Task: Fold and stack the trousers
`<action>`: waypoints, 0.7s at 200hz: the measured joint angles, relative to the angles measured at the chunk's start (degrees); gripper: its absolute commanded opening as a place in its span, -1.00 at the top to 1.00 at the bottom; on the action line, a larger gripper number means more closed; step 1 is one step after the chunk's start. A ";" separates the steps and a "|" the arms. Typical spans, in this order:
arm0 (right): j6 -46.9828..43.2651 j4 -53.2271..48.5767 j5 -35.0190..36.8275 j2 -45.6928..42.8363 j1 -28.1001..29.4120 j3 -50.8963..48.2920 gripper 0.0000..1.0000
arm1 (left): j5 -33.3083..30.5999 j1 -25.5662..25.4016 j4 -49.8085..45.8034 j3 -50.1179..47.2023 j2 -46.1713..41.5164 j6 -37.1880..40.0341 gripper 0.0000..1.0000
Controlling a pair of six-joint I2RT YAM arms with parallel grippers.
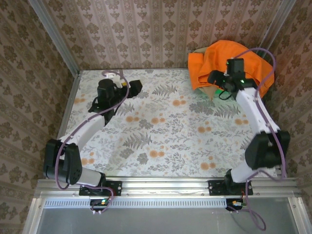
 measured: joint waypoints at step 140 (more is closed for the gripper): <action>-12.46 -17.11 14.36 38.05 8.24 37.99 0.82 | 1.73 0.35 -15.67 -8.79 -9.11 0.66 -0.71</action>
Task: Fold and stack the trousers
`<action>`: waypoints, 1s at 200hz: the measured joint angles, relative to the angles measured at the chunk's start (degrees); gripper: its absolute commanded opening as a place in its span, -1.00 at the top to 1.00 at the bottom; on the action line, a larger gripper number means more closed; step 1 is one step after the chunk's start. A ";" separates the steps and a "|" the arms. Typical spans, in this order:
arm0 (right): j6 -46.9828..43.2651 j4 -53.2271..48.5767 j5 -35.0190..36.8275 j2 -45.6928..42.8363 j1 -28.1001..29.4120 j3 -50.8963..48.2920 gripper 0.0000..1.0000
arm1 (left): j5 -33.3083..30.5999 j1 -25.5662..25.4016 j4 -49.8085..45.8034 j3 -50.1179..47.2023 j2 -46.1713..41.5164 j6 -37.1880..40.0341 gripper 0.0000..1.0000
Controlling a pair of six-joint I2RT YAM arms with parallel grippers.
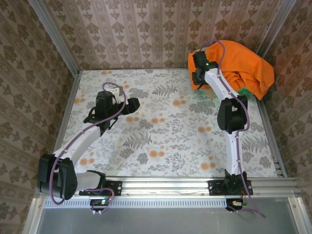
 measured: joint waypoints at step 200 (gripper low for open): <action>-3.10 0.28 5.57 -11.89 1.03 2.25 0.31 | 0.46 -0.20 -0.44 0.00 1.90 -0.22 -0.65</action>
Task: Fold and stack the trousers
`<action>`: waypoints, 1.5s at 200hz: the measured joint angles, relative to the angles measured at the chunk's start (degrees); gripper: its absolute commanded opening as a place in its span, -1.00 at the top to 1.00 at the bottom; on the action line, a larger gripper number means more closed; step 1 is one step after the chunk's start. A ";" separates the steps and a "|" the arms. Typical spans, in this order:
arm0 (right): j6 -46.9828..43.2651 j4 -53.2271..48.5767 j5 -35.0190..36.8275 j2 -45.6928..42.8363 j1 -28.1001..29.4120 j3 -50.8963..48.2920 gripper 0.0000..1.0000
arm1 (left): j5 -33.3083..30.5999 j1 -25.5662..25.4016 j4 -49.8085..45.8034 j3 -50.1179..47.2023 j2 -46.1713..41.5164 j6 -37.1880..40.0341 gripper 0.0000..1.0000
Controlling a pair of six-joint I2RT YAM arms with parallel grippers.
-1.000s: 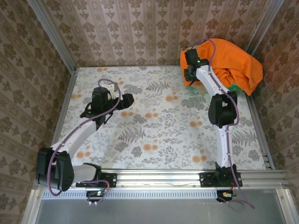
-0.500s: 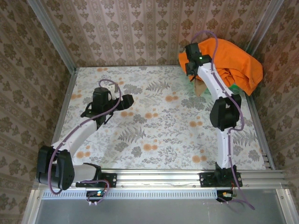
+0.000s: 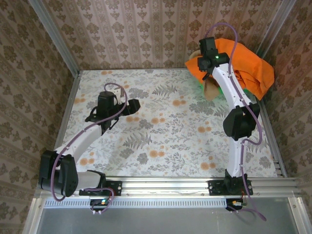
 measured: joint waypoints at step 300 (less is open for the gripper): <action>-1.55 4.66 3.34 -7.56 5.86 -4.33 1.00 | 1.97 -0.83 0.17 -1.05 2.25 -0.02 -0.53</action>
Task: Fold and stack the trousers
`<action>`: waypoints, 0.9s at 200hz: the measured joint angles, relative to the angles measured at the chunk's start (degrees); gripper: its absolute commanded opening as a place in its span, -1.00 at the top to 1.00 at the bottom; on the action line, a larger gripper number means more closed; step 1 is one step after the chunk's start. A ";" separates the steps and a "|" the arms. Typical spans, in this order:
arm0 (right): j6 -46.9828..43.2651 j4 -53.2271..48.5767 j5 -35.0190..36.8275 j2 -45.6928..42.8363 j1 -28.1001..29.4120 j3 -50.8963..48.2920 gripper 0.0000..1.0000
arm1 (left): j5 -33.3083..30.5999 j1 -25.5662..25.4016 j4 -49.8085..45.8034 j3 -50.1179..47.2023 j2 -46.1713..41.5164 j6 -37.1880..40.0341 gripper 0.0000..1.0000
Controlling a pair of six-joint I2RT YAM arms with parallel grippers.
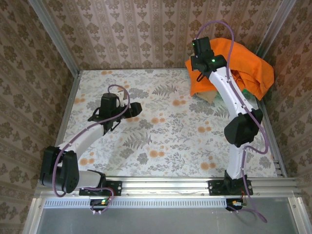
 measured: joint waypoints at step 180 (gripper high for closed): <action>13.25 0.79 -20.92 -17.11 42.99 -10.62 -0.33 | -8.79 11.69 -11.78 2.08 -22.64 -2.36 -0.55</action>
